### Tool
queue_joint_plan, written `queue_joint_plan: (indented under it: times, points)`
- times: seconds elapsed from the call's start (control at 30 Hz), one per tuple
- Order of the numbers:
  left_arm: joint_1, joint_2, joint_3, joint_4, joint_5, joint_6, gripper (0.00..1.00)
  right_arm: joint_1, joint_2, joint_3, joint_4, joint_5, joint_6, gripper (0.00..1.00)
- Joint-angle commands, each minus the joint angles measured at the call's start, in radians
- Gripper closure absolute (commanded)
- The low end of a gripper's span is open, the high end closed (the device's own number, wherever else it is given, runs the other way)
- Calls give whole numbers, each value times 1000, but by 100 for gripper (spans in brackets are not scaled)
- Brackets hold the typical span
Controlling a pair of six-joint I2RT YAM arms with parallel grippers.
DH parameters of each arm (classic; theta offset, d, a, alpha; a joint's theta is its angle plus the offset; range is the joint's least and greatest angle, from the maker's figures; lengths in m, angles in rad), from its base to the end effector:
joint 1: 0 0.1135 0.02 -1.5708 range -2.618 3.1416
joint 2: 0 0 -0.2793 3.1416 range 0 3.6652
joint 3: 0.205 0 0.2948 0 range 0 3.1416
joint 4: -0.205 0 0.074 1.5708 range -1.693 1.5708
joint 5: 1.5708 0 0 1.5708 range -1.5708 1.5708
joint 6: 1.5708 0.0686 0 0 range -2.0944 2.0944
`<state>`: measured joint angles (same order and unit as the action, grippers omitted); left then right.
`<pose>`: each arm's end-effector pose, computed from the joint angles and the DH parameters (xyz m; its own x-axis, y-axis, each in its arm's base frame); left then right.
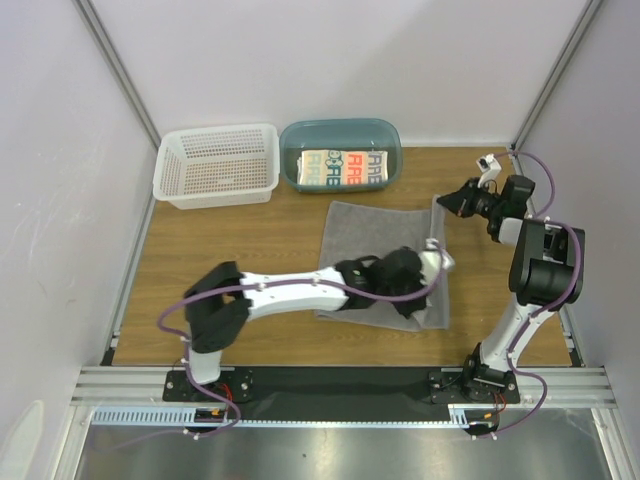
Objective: Fold and stack the towels
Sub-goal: Fold the towel
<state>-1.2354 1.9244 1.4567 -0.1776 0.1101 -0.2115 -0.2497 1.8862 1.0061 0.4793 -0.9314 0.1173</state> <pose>0.1624 -0.4888 0.2134 -0.3966 0.5040 -0.7672 0.9043 0.3580 -0.2323 0.4425 -0.0560 0.1499 -0.4420 0.1848 -0.8778 -0.5203 0.7443 0.4187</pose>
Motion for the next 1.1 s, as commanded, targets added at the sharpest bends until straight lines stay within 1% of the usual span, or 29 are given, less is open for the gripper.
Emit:
queue_joint_plan:
  times: [0.0, 0.03, 0.07, 0.1, 0.13, 0.17, 0.2, 0.27, 0.3, 0.37, 0.4, 0.43, 0.5, 0.53, 0.57, 0.6, 0.63, 0.73, 0.77, 0.87, 0.9, 0.97, 1.0, 1.07]
  points:
    - [56, -229, -125, 125, -32, -123, 100, 76, -90, 84, 101, 34, 24, 100]
    - [71, -266, -143, 118, -64, -123, 100, 101, -102, 100, 72, 52, 6, 100]
    - [76, -345, -165, 113, -138, -124, 100, 134, -110, 123, 39, 86, -31, 100]
    - [80, -384, -212, 106, -165, -124, 99, 194, -119, 168, -31, 104, -50, 100]
    - [92, -431, -235, 101, -191, -127, 100, 231, -121, 196, -62, 123, -62, 100]
    - [97, -471, -260, 93, -258, -143, 100, 246, -121, 216, -79, 159, -65, 100]
    - [102, -557, -306, 81, -288, -153, 100, 326, -119, 245, -74, 175, -51, 100]
    - [116, -634, -346, 52, -390, -192, 100, 377, -108, 268, -33, 212, -25, 100]
    - [119, -716, -384, 38, -432, -204, 100, 403, -102, 310, -25, 216, 1, 100]
    - [123, -795, -424, -26, -502, -253, 100, 476, -62, 360, -13, 227, 31, 100]
    - [125, -864, -459, -55, -570, -271, 100, 498, -49, 412, -5, 233, 53, 100]
    - [125, -907, -481, -113, -599, -320, 100, 550, -9, 445, -1, 236, 62, 100]
    - [126, -978, -537, -175, -657, -367, 100, 598, 36, 503, -1, 250, 70, 100]
    - [126, -1051, -553, -207, -706, -418, 100, 650, 81, 578, -10, 255, 77, 100]
    - [126, -1080, -562, -300, -736, -449, 100, 673, 111, 609, -19, 267, 85, 100]
    - [126, -1114, -570, -350, -763, -485, 100, 699, 135, 644, -18, 275, 93, 100]
    - [126, -1166, -567, -475, -829, -559, 100, 742, 190, 702, -5, 287, 110, 100]
    - [126, -1248, -565, -637, -920, -691, 100, 803, 273, 801, -1, 316, 125, 100]
    - [126, -1301, -562, -730, -943, -718, 100, 843, 325, 884, -19, 327, 127, 100]
    - [126, -1358, -544, -847, -1012, -801, 100, 889, 418, 1015, -53, 350, 145, 100]
    - [126, -1384, -529, -902, -1026, -810, 100, 915, 479, 1099, -54, 356, 157, 100]
    - [128, -1398, -504, -983, -1075, -870, 100, 935, 534, 1170, -48, 374, 180, 100]
    - [126, -1400, -477, -1057, -1092, -884, 100, 955, 580, 1243, -47, 387, 202, 100]
    - [128, -1397, -444, -1141, -1124, -959, 100, 972, 628, 1316, -50, 411, 212, 100]
